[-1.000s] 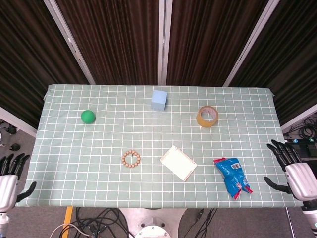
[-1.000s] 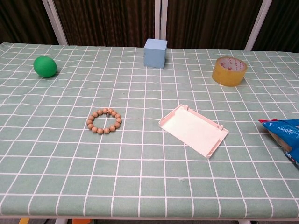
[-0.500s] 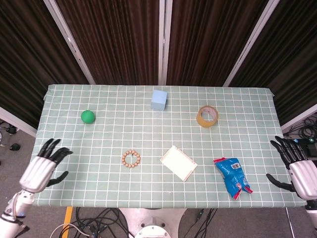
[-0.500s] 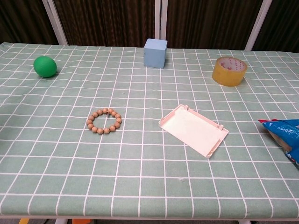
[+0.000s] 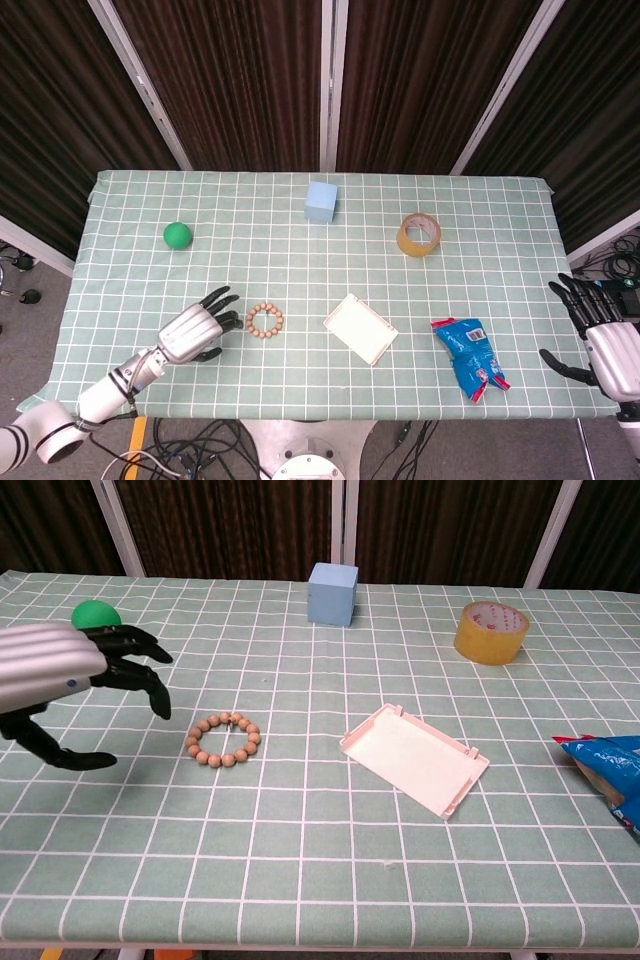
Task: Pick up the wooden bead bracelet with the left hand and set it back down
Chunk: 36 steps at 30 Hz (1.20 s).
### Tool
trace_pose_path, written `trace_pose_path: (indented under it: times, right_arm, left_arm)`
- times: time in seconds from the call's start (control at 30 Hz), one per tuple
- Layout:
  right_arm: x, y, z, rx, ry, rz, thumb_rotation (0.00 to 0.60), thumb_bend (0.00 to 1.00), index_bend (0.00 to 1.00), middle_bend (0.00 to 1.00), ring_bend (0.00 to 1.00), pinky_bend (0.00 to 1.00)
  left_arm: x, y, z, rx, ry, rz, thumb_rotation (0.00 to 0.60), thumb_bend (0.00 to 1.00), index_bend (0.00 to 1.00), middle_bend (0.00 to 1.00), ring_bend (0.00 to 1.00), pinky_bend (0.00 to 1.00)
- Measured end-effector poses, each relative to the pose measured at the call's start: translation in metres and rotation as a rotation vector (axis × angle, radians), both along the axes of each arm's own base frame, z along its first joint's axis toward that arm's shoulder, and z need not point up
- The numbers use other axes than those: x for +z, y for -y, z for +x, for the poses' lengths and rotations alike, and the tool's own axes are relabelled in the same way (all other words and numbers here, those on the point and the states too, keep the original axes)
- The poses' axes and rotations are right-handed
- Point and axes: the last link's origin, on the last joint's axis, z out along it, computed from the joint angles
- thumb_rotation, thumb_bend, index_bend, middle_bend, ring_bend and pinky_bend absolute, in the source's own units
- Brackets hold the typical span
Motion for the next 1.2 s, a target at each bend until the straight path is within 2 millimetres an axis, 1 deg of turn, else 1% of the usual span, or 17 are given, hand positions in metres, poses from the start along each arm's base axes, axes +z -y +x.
trace_pose_path:
  times: [0.17,0.37,0.47,0.57,0.67,0.9,1.2]
  right_arm:
    - [0.000,-0.001,-0.002,-0.010,0.004,-0.005,0.600,0.12,0.00,0.00,0.00,0.00]
    - [0.000,-0.002,-0.004,-0.020,0.006,-0.006,0.600,0.12,0.00,0.00,0.00,0.00]
    - [0.000,-0.002,-0.005,-0.023,0.005,-0.007,0.600,0.12,0.00,0.00,0.00,0.00]
    - [0.001,-0.003,-0.006,-0.028,0.006,-0.009,0.600,0.12,0.00,0.00,0.00,0.00]
    - [0.001,-0.003,-0.007,-0.032,0.007,-0.013,0.600,0.12,0.00,0.00,0.00,0.00]
    - [0.000,-0.003,-0.009,-0.037,0.011,-0.013,0.600,0.12,0.00,0.00,0.00,0.00]
    - [0.001,-0.004,-0.010,-0.041,0.011,-0.017,0.600,0.12,0.00,0.00,0.00,0.00]
  left_arm:
    - [-0.018,-0.005,0.008,-0.022,-0.033,0.022,0.600,0.25,0.35,0.34,0.11,0.07]
    - [-0.036,-0.006,0.018,-0.057,-0.069,0.037,0.600,0.25,0.36,0.34,0.11,0.07]
    - [-0.046,-0.008,0.025,-0.077,-0.089,0.038,0.600,0.25,0.37,0.35,0.11,0.07]
    - [-0.053,-0.012,0.027,-0.086,-0.114,0.046,0.600,0.25,0.38,0.37,0.11,0.07]
    - [-0.059,-0.016,0.027,-0.088,-0.137,0.059,0.600,0.25,0.39,0.38,0.11,0.07]
    - [-0.066,-0.019,0.026,-0.103,-0.156,0.090,0.600,0.25,0.45,0.45,0.18,0.09]
    - [-0.075,-0.019,0.023,-0.115,-0.162,0.102,0.600,0.25,0.48,0.47,0.20,0.10]
